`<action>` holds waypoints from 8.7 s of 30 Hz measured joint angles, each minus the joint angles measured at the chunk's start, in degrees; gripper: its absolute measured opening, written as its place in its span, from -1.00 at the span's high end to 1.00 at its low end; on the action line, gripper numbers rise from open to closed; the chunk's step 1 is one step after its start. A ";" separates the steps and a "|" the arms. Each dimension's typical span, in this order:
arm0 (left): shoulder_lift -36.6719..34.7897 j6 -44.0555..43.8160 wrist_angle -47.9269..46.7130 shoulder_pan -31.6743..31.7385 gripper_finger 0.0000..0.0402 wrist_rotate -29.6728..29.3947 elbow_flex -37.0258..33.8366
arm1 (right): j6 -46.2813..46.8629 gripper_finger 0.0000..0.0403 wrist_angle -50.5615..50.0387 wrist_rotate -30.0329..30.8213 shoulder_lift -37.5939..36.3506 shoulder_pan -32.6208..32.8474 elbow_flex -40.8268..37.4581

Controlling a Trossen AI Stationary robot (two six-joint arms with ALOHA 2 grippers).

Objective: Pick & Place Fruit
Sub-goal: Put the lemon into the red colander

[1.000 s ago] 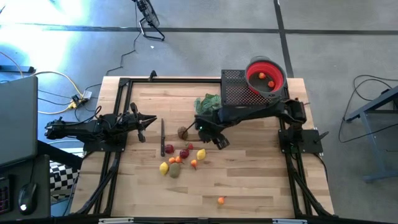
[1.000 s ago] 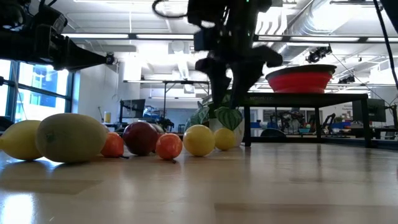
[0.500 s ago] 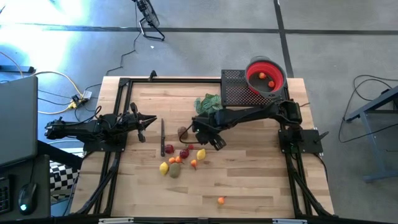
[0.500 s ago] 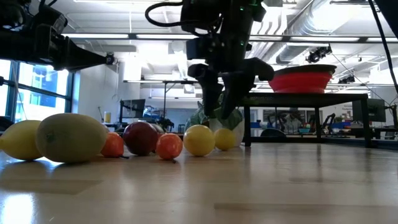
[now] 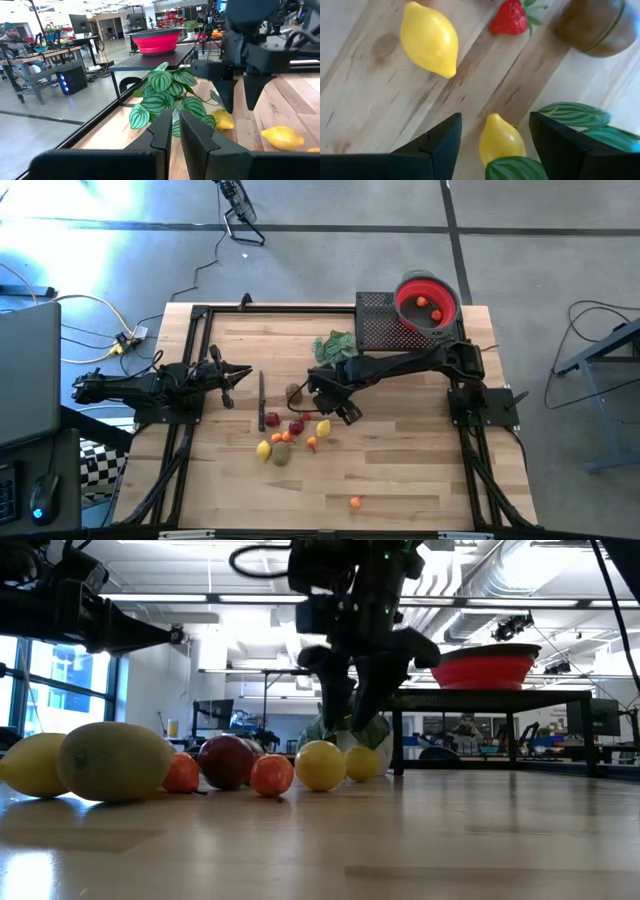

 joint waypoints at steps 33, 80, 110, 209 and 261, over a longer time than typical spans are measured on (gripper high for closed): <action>0.00 0.00 -0.02 -0.01 0.83 -0.02 0.00 | 0.42 -0.12 -4.17 5.77 3.05 -1.52 -0.02; 0.00 0.00 -0.04 -0.01 0.83 -0.04 0.00 | 5.10 -0.04 -6.88 5.11 6.57 -2.73 -0.07; 0.00 0.00 -0.04 -0.01 0.83 -0.02 0.00 | 6.42 -0.15 -3.16 -0.01 6.57 -2.73 -0.04; 0.00 0.02 -0.04 -0.01 0.83 -0.04 -0.02 | 10.05 -0.06 4.22 -3.03 0.66 -2.66 -0.02; 0.00 0.01 0.03 -0.01 0.83 -0.02 -0.02 | 45.06 -0.07 -15.36 24.47 -30.57 -43.28 0.07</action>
